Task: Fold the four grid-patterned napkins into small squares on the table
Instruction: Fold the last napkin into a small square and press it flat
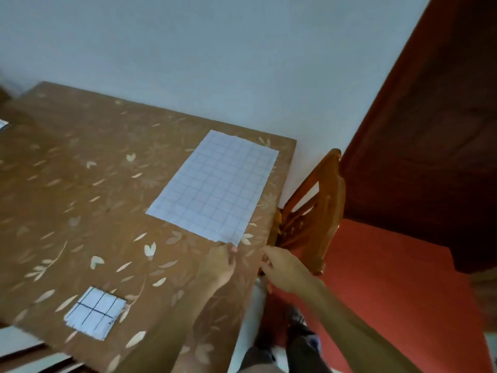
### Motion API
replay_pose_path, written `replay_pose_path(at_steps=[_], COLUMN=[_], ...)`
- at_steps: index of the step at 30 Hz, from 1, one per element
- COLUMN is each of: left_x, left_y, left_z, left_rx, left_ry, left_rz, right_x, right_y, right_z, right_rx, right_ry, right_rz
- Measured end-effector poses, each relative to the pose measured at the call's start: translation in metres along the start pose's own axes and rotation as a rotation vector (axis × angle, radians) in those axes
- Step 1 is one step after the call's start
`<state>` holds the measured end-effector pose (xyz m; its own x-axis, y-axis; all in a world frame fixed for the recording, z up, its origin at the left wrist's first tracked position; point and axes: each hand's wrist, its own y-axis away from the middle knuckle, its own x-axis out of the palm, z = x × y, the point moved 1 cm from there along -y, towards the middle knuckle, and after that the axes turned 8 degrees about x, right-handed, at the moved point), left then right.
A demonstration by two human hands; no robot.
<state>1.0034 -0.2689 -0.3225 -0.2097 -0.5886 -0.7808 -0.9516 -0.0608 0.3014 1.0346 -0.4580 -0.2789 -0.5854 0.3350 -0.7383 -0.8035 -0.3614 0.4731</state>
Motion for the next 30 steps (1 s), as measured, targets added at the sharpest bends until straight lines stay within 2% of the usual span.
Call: replay_pose_path(at_steps=[5,8,12,20,22,25,30], left_x=[0.019,0.027,0.035,0.025,0.023,0.02,-0.009], left_y=[-0.028,-0.049,-0.07,-0.101,-0.105,-0.106,-0.108], left_z=[0.014,0.023,0.024,0.025,0.02,0.005,-0.025], left_rx=[-0.064,-0.105,-0.218,-0.426,-0.411,-0.282,-0.121], left_ry=[0.021,0.015,-0.04,-0.005,0.012,0.056,0.203], left_rz=[-0.085,-0.17,-0.134,-0.293,-0.301,-0.332,-0.342], right_x=[0.004,0.002,-0.021,-0.051,-0.05,-0.049,-0.058], right_y=[-0.041,-0.069,-0.106,-0.179,-0.189,-0.197,-0.211], right_z=[0.002,0.001,-0.007,-0.026,-0.024,-0.015,-0.003], right_rx=[-0.042,-0.135,-0.231,-0.294,-0.329,-0.389,-0.394], right_ry=[0.039,0.092,0.12,0.116,0.146,0.188,0.113], right_rz=[0.124,0.178,0.255,0.389,0.372,0.258,0.217])
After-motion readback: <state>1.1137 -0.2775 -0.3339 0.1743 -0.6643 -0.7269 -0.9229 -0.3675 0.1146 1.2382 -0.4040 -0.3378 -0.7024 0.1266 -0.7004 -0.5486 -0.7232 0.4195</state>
